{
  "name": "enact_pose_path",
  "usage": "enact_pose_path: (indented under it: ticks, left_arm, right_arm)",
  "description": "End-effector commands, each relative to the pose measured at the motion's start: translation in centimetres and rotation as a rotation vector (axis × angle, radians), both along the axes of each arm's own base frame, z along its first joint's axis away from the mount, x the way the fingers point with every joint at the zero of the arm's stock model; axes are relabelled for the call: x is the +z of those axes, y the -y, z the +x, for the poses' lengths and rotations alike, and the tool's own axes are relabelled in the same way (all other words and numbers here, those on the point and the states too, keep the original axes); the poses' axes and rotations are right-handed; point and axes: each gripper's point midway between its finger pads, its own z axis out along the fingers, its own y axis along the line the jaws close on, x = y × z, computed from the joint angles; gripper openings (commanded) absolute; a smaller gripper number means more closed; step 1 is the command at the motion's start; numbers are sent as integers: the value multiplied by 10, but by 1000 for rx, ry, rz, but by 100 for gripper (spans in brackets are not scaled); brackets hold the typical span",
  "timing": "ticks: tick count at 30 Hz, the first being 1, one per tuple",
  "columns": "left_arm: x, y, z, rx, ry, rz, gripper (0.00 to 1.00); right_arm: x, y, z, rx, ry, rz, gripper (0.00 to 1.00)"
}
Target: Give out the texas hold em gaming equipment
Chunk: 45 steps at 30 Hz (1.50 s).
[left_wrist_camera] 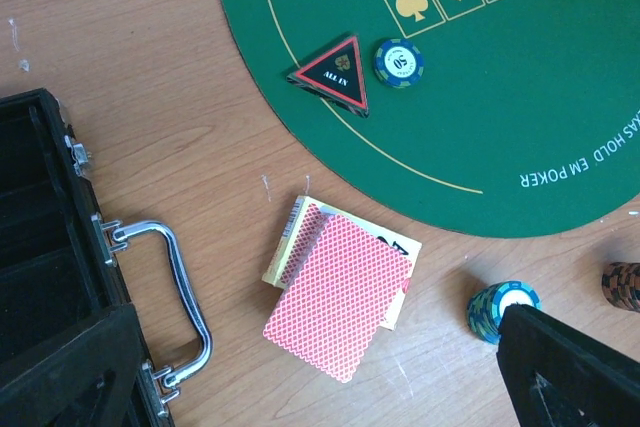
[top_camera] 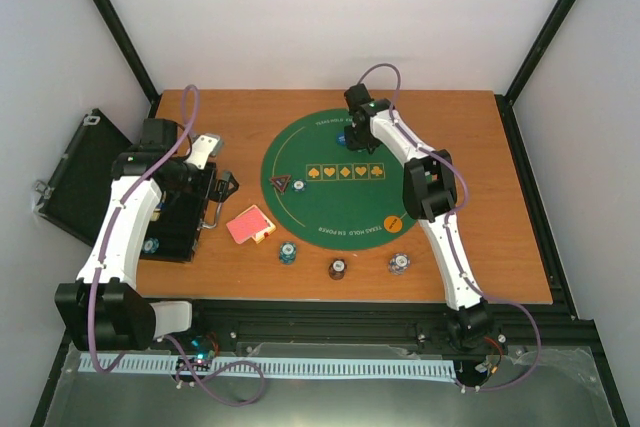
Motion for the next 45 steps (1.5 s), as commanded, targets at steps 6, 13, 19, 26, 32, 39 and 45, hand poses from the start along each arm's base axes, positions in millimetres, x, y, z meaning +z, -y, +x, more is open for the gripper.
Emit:
enact_pose_path:
  ticks: [6,13,19,26,32,39,45]
  left_arm:
    - [13,2,0,-24,44,-8,100]
    - [17,-1,-6,-2,36,1,100]
    - [21,-8,-8,50,12,-15,100]
    - [5,-18,-24,80,-18,8,100]
    - [-11,-32,-28,135,-63,72,100]
    - [-6,-32,-31,137,-40,76,100]
    - [2,-27,-30,109,9,58,100]
  right_arm:
    - [23,-1,4,-12,28,15,62]
    - [91,-3,-15,-12,83,26,69]
    - [138,-40,-96,82,137,9,69]
    - [138,-103,-238,274,121,62,73]
    - [112,-175,-334,469,38,134,80]
    - [72,-207,-358,527,-24,91,82]
    - [56,-205,-356,532,-38,46,82]
